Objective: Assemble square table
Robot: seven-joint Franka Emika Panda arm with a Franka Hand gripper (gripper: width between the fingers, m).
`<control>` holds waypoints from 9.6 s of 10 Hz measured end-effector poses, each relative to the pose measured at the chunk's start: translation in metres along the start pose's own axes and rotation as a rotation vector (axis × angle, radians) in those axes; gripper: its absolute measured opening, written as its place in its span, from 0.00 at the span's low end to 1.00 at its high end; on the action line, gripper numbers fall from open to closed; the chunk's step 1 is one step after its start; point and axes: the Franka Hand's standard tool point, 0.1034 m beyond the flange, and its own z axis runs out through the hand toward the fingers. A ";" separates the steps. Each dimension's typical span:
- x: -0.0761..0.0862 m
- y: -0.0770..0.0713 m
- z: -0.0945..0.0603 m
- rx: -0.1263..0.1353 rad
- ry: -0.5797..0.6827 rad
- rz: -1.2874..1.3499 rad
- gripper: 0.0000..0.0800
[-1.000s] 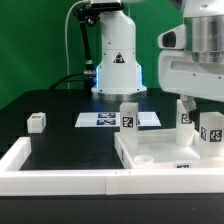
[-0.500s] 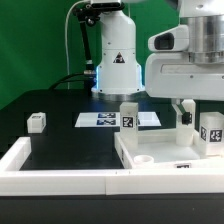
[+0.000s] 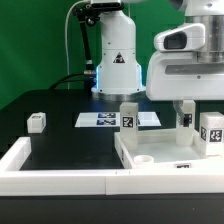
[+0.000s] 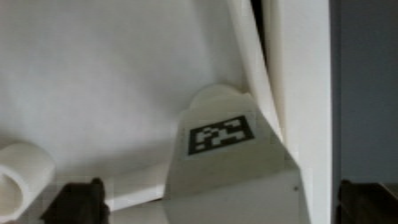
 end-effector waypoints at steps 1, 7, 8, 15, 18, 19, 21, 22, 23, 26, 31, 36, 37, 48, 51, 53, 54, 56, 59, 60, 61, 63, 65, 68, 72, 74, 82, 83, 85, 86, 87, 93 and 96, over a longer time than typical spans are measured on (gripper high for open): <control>0.000 0.000 0.000 0.000 0.000 -0.015 0.81; 0.000 -0.002 -0.001 -0.007 0.002 -0.092 0.41; 0.000 -0.001 0.000 -0.007 0.001 -0.080 0.41; 0.000 -0.004 0.001 0.002 0.025 0.351 0.36; 0.001 -0.009 0.001 0.024 0.082 0.667 0.36; 0.002 -0.009 0.001 0.031 0.089 0.746 0.36; 0.002 -0.008 0.001 0.041 0.085 0.930 0.36; 0.002 -0.008 0.001 0.045 0.083 1.009 0.36; 0.002 -0.008 0.001 0.052 0.079 1.093 0.36; 0.002 -0.007 0.002 0.066 0.070 1.250 0.36; 0.002 -0.006 0.002 0.062 0.073 1.140 0.75; 0.005 -0.005 0.001 0.046 0.096 0.670 0.81; 0.005 -0.006 0.001 0.044 0.099 0.619 0.81; 0.009 0.000 -0.001 -0.026 0.113 -0.190 0.81; 0.009 0.000 -0.001 -0.033 0.113 -0.232 0.55; 0.010 0.001 -0.001 -0.033 0.114 -0.231 0.36; 0.010 0.001 -0.001 -0.032 0.114 -0.207 0.36; 0.010 0.001 -0.001 -0.026 0.115 -0.120 0.36; 0.009 -0.001 0.000 -0.010 0.115 0.141 0.36; 0.007 -0.005 0.000 -0.003 0.115 0.251 0.36; 0.007 -0.006 0.000 0.000 0.116 0.312 0.36; 0.006 -0.007 0.001 0.018 0.113 0.533 0.36; 0.007 -0.005 0.001 0.049 0.130 0.751 0.36; 0.006 -0.005 0.001 0.064 0.113 1.091 0.36; 0.006 -0.005 0.002 0.087 0.097 1.257 0.46; 0.006 -0.005 0.002 0.086 0.097 1.237 0.68; 0.010 -0.008 0.003 0.071 0.150 0.662 0.81; 0.010 -0.008 0.003 0.060 0.154 0.550 0.81; 0.010 -0.007 0.003 0.045 0.159 0.428 0.81; 0.010 -0.008 0.003 0.037 0.161 0.363 0.81; 0.011 -0.010 0.001 0.019 0.168 0.249 0.81; 0.016 -0.009 -0.001 -0.032 0.185 -0.218 0.81; 0.015 -0.011 -0.001 -0.052 0.185 -0.291 0.65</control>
Offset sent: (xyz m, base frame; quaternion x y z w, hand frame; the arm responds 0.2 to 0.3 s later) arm 0.0000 0.0000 0.0000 0.0000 0.0000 0.0000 1.0000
